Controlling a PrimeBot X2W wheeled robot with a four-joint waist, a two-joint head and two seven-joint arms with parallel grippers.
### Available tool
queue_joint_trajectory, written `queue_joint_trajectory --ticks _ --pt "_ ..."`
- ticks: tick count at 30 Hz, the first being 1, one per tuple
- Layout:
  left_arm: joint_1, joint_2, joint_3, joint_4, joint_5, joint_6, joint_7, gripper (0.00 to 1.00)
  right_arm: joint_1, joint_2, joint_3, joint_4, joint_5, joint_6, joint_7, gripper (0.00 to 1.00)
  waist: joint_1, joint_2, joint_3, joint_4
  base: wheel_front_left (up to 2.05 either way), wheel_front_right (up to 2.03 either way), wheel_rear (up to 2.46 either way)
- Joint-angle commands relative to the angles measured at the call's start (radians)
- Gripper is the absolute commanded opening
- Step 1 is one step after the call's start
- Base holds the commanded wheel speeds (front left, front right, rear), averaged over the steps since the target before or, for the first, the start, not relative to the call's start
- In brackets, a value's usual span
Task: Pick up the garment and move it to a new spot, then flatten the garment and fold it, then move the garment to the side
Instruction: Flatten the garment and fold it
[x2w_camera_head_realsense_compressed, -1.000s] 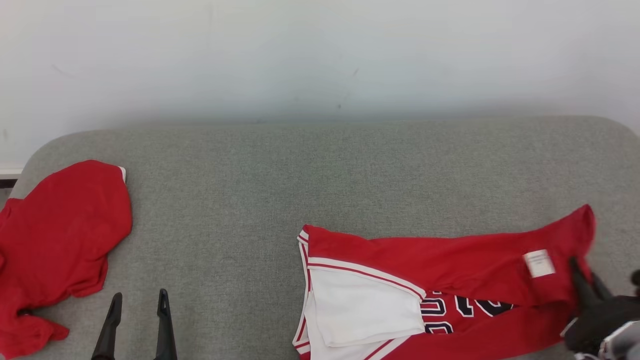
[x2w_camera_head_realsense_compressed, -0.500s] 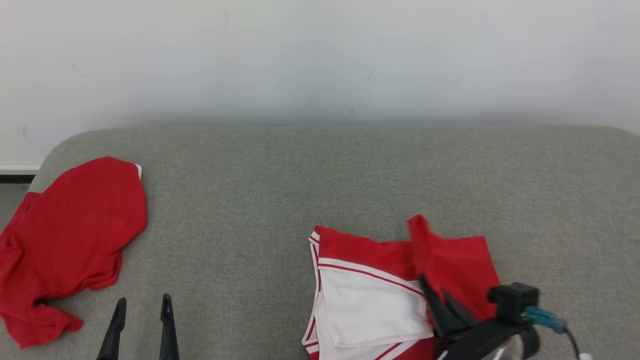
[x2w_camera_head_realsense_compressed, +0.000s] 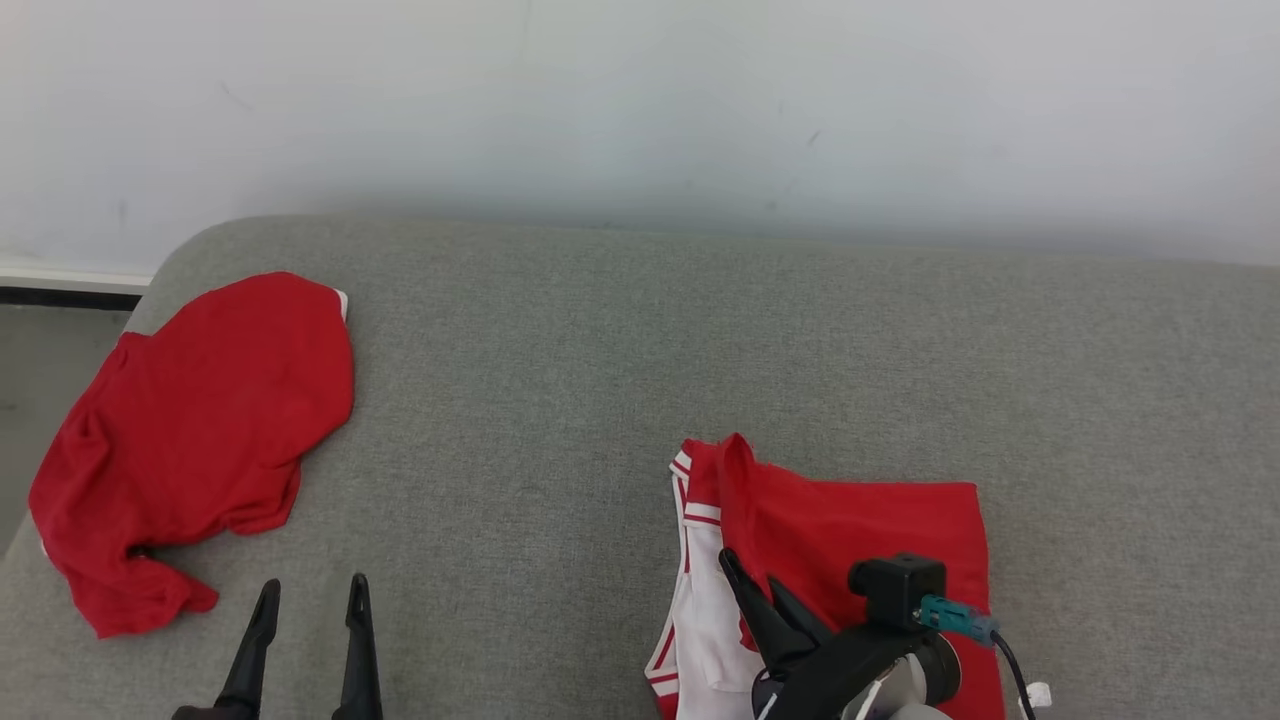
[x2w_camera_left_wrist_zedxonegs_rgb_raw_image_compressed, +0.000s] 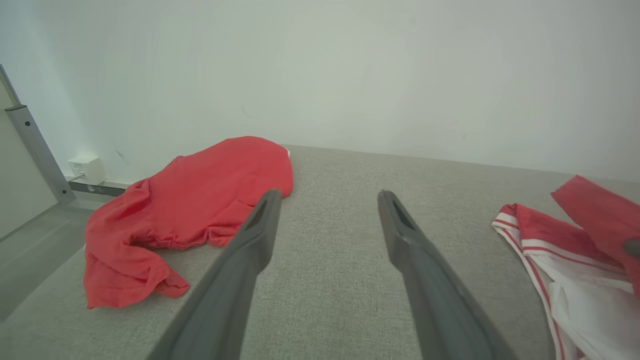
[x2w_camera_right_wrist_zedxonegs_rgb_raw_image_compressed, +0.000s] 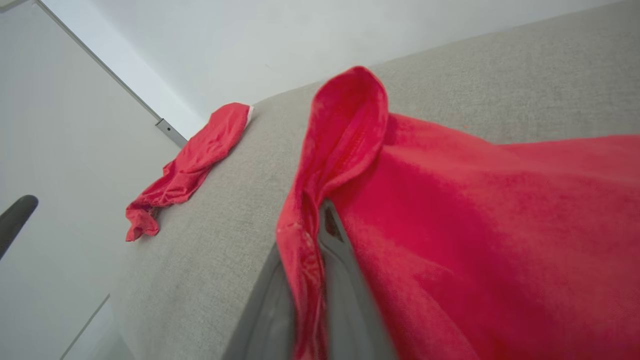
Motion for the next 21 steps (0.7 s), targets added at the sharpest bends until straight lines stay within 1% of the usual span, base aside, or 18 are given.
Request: queue_joint_trajectory --ticks 1,2,3,4,5,6,8,10,13,17,21 --pt "-0.017 0.000 -0.003 0.005 -0.006 -0.003 0.000 1.00 -0.015 0.007 0.004 0.031 0.005 -0.003 -0.010 0.00 0.0000 0.0000 0.011 0.019 0.00 0.00 0.00" --pt "-0.019 0.000 -0.004 0.008 -0.006 -0.002 0.000 1.00 -0.022 0.010 0.008 0.052 0.005 -0.003 -0.014 0.00 0.0000 0.0000 0.011 0.022 0.00 0.00 0.00" --pt "-0.019 0.000 -0.006 0.010 -0.006 -0.001 0.000 1.00 -0.025 0.012 0.009 0.074 0.006 -0.003 -0.014 0.04 0.0000 0.0000 0.012 0.025 0.00 0.00 0.00" --pt "-0.019 0.000 -0.007 0.011 -0.007 0.000 0.000 1.00 -0.032 0.015 0.013 0.090 0.009 -0.003 -0.022 0.26 0.0000 0.0000 0.012 0.026 0.00 0.00 0.00" --pt "-0.019 0.000 -0.008 0.013 -0.008 0.000 0.000 1.00 -0.038 0.017 0.015 0.100 0.016 -0.003 -0.030 0.75 0.0000 0.0000 0.012 0.028 0.00 0.00 0.00" --pt "-0.018 0.000 -0.006 0.014 -0.009 0.001 0.000 1.00 -0.042 0.018 0.020 0.109 0.018 -0.003 -0.037 1.00 0.0000 0.0000 0.011 0.028 0.00 0.00 0.00" --pt "-0.014 0.000 -0.001 0.016 -0.010 0.003 0.000 1.00 -0.049 0.019 0.028 0.114 0.025 -0.003 -0.055 1.00 0.0000 0.0000 0.007 0.023 0.00 0.00 0.00" --pt "-0.009 0.000 0.004 0.020 -0.009 0.004 -0.001 1.00 -0.064 0.005 0.037 0.116 0.003 -0.003 -0.074 1.00 0.0000 0.0000 0.002 0.013 0.00 0.00 0.00" --pt "-0.005 0.000 0.005 0.021 -0.006 0.001 0.000 1.00 -0.077 -0.015 0.015 0.099 -0.002 -0.003 -0.097 1.00 0.0000 0.0000 -0.009 -0.002 0.00 0.00 0.00" --pt "-0.002 0.000 0.011 0.016 -0.005 -0.002 0.000 1.00 -0.071 -0.066 -0.048 0.045 -0.035 -0.003 -0.111 1.00 0.0000 0.0000 -0.018 -0.023 0.00 0.00 0.00" --pt "0.000 0.000 0.016 0.010 -0.001 -0.004 -0.001 1.00 -0.013 -0.109 -0.158 -0.063 -0.103 -0.003 -0.110 1.00 0.0000 0.0000 -0.022 -0.042 0.00 0.00 0.00"
